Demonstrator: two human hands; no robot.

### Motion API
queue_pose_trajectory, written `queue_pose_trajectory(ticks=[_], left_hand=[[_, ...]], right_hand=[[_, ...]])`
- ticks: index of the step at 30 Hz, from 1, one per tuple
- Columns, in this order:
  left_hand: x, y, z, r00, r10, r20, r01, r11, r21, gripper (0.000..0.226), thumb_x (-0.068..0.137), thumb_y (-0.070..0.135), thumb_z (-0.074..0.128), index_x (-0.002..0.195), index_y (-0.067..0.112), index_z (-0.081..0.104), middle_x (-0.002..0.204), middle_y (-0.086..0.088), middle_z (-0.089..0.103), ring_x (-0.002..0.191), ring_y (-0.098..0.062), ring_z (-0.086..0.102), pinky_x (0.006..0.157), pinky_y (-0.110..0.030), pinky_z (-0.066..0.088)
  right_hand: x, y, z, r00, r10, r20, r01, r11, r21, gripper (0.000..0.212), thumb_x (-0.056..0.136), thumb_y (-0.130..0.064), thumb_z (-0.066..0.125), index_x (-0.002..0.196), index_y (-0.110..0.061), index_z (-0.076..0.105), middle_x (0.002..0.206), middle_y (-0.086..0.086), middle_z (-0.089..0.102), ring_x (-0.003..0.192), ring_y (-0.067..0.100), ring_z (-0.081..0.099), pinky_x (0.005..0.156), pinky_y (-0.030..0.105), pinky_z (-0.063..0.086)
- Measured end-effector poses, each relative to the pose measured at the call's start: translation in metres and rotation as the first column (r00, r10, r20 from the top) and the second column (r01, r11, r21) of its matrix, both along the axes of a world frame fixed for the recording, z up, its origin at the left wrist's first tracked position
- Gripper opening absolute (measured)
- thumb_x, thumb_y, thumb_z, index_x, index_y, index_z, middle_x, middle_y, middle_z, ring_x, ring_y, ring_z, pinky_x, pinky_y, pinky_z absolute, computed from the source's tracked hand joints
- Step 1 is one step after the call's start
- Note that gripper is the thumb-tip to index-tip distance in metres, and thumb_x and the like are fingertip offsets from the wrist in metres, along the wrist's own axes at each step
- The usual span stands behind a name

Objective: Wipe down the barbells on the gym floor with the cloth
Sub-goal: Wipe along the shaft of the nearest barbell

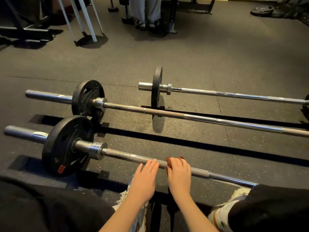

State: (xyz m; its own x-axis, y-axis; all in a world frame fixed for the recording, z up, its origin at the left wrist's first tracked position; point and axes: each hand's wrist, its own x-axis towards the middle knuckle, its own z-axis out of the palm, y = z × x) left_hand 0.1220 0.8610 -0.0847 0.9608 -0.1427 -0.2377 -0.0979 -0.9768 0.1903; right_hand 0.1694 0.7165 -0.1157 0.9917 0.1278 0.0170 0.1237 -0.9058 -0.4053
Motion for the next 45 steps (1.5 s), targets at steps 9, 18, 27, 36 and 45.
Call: queue_pose_trajectory(ticks=[9,18,27,36,45], left_hand=[[0.003,0.003,-0.001,0.999,-0.03,-0.024,0.031,0.998,0.056,0.066,0.101,0.018,0.035,0.154,0.017,-0.004,0.162,0.001,-0.008,0.148,-0.015,-0.007,0.12,-0.037,-0.001],[0.004,0.006,0.003,0.998,-0.041,-0.037,0.043,0.998,0.044,0.063,0.102,0.017,0.033,0.154,0.017,-0.003,0.162,0.003,-0.007,0.148,-0.013,-0.007,0.119,-0.036,-0.001],[0.007,0.01,0.013,0.995,-0.047,-0.087,0.045,0.999,-0.016,0.063,0.102,0.019,0.036,0.154,0.018,0.0,0.162,0.003,-0.003,0.148,-0.013,-0.002,0.121,-0.035,0.003],[-0.003,0.001,0.001,1.0,0.01,-0.003,-0.01,1.0,-0.002,0.065,0.099,0.017,0.035,0.154,0.014,0.001,0.162,-0.001,-0.003,0.149,-0.017,-0.003,0.12,-0.035,0.002],[-0.001,0.005,-0.011,0.997,-0.041,0.059,0.042,0.999,-0.013,0.075,0.083,0.019,0.066,0.148,0.008,0.032,0.156,-0.009,0.027,0.143,-0.024,0.029,0.115,-0.041,0.019]], right_hand=[[0.03,0.009,0.006,0.99,0.11,-0.093,-0.111,0.994,-0.006,0.016,0.095,-0.031,0.051,0.102,-0.024,0.064,0.094,-0.003,0.067,0.092,0.024,0.06,0.078,0.037,0.045],[0.015,-0.032,0.006,0.982,-0.183,-0.045,0.176,0.977,-0.122,0.02,0.096,-0.037,0.049,0.102,-0.028,0.066,0.096,-0.004,0.068,0.097,0.023,0.056,0.086,0.037,0.037],[0.025,-0.002,0.01,0.96,0.222,-0.171,-0.237,0.969,-0.074,0.03,0.095,-0.039,0.043,0.115,-0.026,0.061,0.114,-0.006,0.063,0.116,0.021,0.048,0.093,0.036,0.037],[0.016,-0.004,0.01,0.989,-0.029,-0.145,0.016,0.996,-0.088,0.025,0.095,-0.035,0.044,0.1,-0.022,0.064,0.106,-0.003,0.066,0.111,0.025,0.048,0.092,0.038,0.038],[0.036,-0.018,0.006,0.97,-0.221,-0.099,0.206,0.968,-0.14,0.024,0.094,-0.036,0.044,0.091,-0.026,0.066,0.088,-0.004,0.068,0.094,0.024,0.059,0.084,0.038,0.036]])
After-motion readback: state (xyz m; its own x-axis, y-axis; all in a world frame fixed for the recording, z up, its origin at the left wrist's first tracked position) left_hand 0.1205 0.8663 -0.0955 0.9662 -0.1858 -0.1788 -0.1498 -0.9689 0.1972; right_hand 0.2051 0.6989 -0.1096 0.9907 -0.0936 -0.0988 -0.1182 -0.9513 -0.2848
